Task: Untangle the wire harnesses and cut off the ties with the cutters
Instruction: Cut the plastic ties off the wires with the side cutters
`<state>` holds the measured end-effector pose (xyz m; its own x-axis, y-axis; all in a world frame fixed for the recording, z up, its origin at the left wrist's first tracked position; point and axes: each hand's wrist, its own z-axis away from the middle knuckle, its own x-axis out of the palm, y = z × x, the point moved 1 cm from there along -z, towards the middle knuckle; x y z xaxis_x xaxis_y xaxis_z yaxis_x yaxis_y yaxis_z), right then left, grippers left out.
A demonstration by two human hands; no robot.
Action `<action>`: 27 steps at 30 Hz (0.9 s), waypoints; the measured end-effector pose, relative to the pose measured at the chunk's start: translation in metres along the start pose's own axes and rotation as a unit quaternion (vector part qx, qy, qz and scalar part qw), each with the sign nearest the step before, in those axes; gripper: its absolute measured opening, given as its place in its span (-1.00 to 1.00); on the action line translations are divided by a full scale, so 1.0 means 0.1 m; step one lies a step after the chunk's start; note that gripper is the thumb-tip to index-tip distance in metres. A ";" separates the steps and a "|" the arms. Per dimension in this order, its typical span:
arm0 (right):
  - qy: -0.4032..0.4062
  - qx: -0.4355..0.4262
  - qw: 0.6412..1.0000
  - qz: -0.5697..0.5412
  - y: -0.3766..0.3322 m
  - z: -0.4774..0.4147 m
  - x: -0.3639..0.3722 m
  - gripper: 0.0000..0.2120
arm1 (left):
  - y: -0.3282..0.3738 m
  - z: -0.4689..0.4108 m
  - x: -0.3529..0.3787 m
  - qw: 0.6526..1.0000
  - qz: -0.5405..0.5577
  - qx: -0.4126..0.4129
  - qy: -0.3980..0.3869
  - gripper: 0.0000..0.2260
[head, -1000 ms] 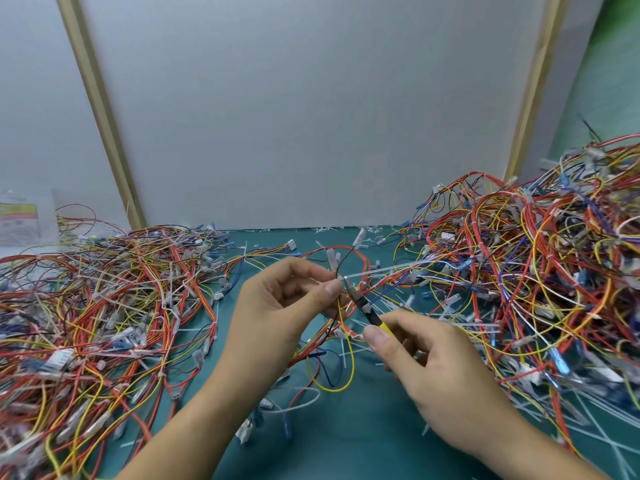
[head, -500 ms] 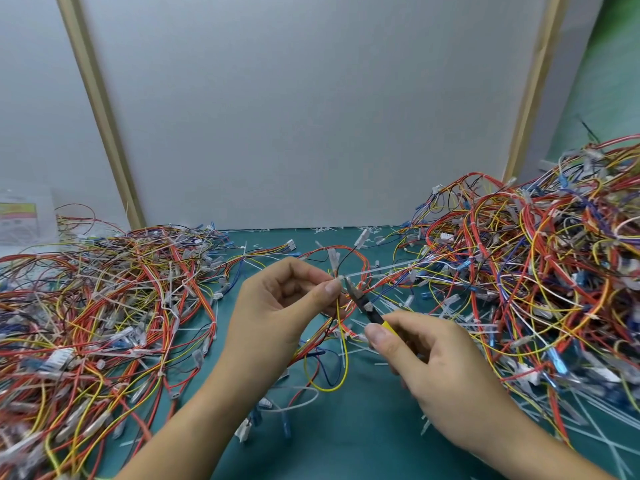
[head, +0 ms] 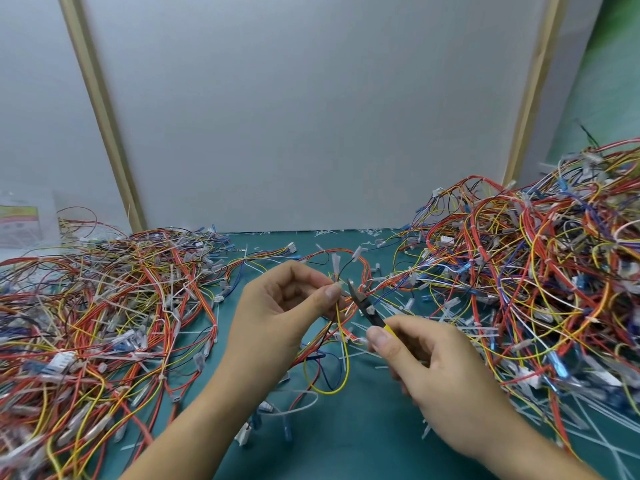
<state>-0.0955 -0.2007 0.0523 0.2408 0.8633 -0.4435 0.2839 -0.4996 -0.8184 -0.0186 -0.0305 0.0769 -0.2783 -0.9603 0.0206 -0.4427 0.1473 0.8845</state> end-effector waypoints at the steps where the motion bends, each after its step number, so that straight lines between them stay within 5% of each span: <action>1: 0.005 0.000 1.000 0.005 0.01 0.00 0.00 -0.50 | -0.01 0.00 -0.01 1.000 -0.017 -0.003 0.003 -0.90; 4: 0.010 -0.003 1.000 0.021 0.02 -0.01 -0.01 -0.55 | -0.07 -0.03 -0.06 0.988 -0.153 -0.006 0.003 -0.85; 8: 0.014 -0.003 1.000 0.026 0.04 -0.01 -0.01 -0.55 | -0.16 -0.05 -0.14 0.922 -0.379 -0.039 -0.075 -0.79; 12: 0.003 0.015 1.000 -0.001 0.05 -0.01 0.01 -0.60 | -0.23 0.00 -0.16 0.852 -0.474 -0.107 -0.194 -0.58; 15: -0.009 0.024 1.000 -0.008 0.06 -0.02 0.01 -0.59 | -0.27 0.00 -0.16 0.817 -0.517 -0.110 -0.231 -0.63; 20: -0.022 0.041 0.998 -0.035 0.07 -0.03 0.01 -0.56 | -0.30 -0.07 -0.19 0.853 -0.477 -0.100 -0.188 -0.75; 27: -0.029 0.021 0.999 -0.010 0.04 -0.03 0.00 -0.58 | -0.22 -0.14 -0.25 0.928 -0.372 -0.032 0.007 -0.76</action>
<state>-0.0919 -0.2031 0.0502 0.1805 0.8760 -0.4473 0.2480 -0.4806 -0.8411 0.0100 -0.0130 0.0628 0.0948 -0.7932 -0.6015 -0.4563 -0.5717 0.6819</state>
